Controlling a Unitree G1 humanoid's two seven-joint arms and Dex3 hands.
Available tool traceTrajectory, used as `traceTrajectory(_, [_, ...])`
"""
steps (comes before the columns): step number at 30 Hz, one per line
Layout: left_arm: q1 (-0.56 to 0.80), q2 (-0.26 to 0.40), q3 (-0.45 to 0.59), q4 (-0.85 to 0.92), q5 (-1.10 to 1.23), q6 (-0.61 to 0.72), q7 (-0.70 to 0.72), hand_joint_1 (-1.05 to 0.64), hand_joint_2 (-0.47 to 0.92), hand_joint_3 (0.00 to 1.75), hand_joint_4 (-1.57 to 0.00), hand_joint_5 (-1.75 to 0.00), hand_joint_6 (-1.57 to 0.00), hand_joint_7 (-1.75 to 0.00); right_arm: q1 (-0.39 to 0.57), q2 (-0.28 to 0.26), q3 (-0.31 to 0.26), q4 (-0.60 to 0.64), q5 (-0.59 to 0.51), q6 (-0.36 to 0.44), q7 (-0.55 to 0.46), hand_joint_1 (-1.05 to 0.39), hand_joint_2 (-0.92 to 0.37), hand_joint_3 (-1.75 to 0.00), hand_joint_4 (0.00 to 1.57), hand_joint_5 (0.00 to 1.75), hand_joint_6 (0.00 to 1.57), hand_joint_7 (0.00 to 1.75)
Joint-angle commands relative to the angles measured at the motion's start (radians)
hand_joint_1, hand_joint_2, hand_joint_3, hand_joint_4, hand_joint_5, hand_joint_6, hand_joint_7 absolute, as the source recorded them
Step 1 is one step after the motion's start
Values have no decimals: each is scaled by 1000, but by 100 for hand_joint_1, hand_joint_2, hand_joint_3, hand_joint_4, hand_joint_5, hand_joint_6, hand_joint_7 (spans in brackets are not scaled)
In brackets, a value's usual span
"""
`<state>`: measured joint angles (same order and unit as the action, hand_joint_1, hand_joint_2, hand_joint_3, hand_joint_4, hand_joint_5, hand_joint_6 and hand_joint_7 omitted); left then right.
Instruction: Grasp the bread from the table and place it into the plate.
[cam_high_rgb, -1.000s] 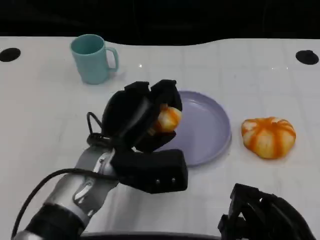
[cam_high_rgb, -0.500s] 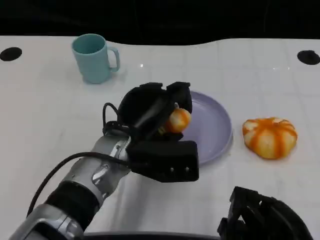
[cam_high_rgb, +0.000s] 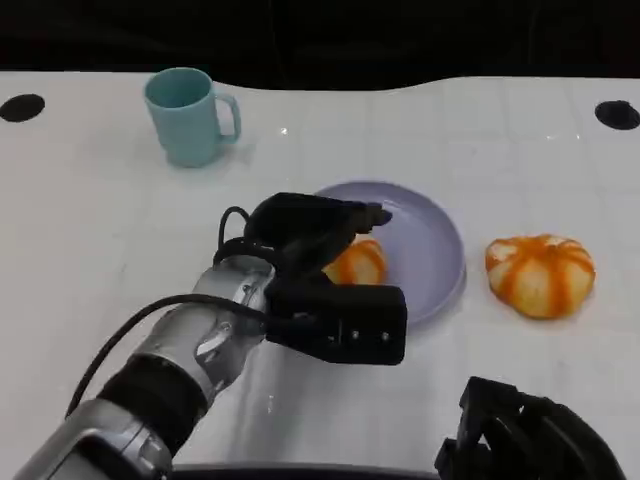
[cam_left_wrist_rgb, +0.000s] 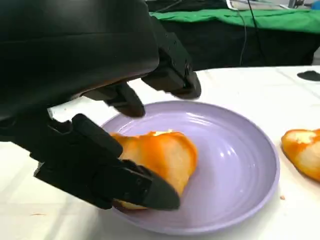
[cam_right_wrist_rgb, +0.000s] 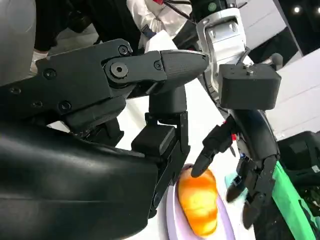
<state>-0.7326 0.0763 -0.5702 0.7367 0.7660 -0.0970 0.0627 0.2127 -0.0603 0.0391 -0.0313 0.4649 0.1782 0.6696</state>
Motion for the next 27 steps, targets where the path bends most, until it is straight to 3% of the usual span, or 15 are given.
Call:
traceTrajectory(1, [-4, 30, -6, -42, 13, 24, -29, -95, 92, 28, -21, -8, -12, 0, 4, -15, -7, -7, -1, -12, 0, -71, -92, -26, 85, 161, 76, 139])
traceTrajectory(12, [109, 76, 76, -225, -61, -17, 1, -93, 92, 33, -38, -16, -23, -5, 6, -14, -10, -16, 8, 6, -10, -70, -92, -25, 86, 161, 76, 139])
traceTrajectory(20, [259, 87, 186, -343, -198, -169, 70, -67, 92, 22, -64, -40, -55, -15, 4, -14, -7, -22, 3, 7, -12, -70, -92, -25, 86, 161, 76, 140])
traceTrajectory(21, [284, 86, 201, -362, -227, -182, 58, -65, 92, 22, -62, -52, -61, -16, 4, -14, -6, -22, 2, 9, -13, -70, -92, -26, 86, 161, 76, 141])
traceTrajectory(23, [335, 81, 229, -400, -293, -209, 34, -59, 92, 19, -55, -91, -74, -23, 4, -13, -6, -24, 4, 14, -16, -70, -92, -26, 85, 161, 75, 141])
traceTrajectory(24, [364, 72, 248, -423, -348, -217, 10, -58, 92, 18, -54, -99, -75, -26, 4, -12, -6, -25, 5, 17, -18, -70, -92, -26, 85, 161, 75, 141])
traceTrajectory(25, [393, 61, 268, -444, -418, -224, -25, -55, 92, 16, -54, -111, -74, -39, 4, -11, -6, -25, 6, 18, -18, -70, -92, -25, 85, 161, 75, 141])
traceTrajectory(26, [421, 49, 287, -466, -485, -227, -57, -50, 92, 13, -55, -130, -63, -73, 3, -11, -6, -23, 7, 16, -16, -71, -92, -25, 86, 161, 75, 141])
traceTrajectory(27, [447, 40, 303, -488, -543, -228, -86, -48, 92, 12, -56, -140, -55, -94, 3, -11, -6, -22, 7, 16, -16, -71, -92, -25, 86, 162, 75, 141])
